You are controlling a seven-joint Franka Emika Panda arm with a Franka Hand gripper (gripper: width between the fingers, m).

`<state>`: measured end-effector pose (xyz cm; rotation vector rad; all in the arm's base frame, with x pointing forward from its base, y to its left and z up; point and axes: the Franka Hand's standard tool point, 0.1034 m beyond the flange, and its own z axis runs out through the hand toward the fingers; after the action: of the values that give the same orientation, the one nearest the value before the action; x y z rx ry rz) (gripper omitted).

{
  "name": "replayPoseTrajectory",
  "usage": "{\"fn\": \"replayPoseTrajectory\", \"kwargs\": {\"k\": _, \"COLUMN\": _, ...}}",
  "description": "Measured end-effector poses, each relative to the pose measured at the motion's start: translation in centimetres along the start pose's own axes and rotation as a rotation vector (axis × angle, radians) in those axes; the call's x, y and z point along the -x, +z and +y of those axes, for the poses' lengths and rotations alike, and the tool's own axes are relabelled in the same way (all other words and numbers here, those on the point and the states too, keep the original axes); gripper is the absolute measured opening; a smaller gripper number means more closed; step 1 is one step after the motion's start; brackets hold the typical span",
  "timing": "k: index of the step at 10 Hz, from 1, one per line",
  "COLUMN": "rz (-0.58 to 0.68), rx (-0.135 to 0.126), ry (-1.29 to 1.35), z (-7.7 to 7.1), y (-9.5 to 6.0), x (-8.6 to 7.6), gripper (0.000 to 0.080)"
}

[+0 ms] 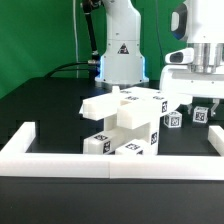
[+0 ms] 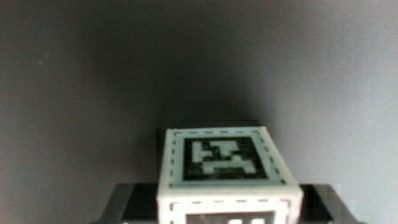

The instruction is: Assemble chair

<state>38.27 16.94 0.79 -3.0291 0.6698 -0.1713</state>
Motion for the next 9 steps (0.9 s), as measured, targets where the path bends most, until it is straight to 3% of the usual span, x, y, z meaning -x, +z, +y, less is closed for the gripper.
{"fn": "replayPoseTrajectory", "kwargs": {"k": 5, "rz": 0.000, "rx": -0.001, "ry": -0.003, "z": 0.0, "y": -0.1, "x": 0.0, "gripper": 0.0287}}
{"fn": "replayPoseTrajectory", "kwargs": {"k": 6, "rz": -0.023, "rx": -0.002, "ry": -0.029, "z": -0.2, "y": -0.9, "x": -0.1, "gripper": 0.0287}}
{"fn": "replayPoseTrajectory", "kwargs": {"k": 9, "rz": -0.047, "rx": -0.040, "ry": -0.071, "z": -0.1, "y": -5.0, "x": -2.8, "gripper": 0.0287}}
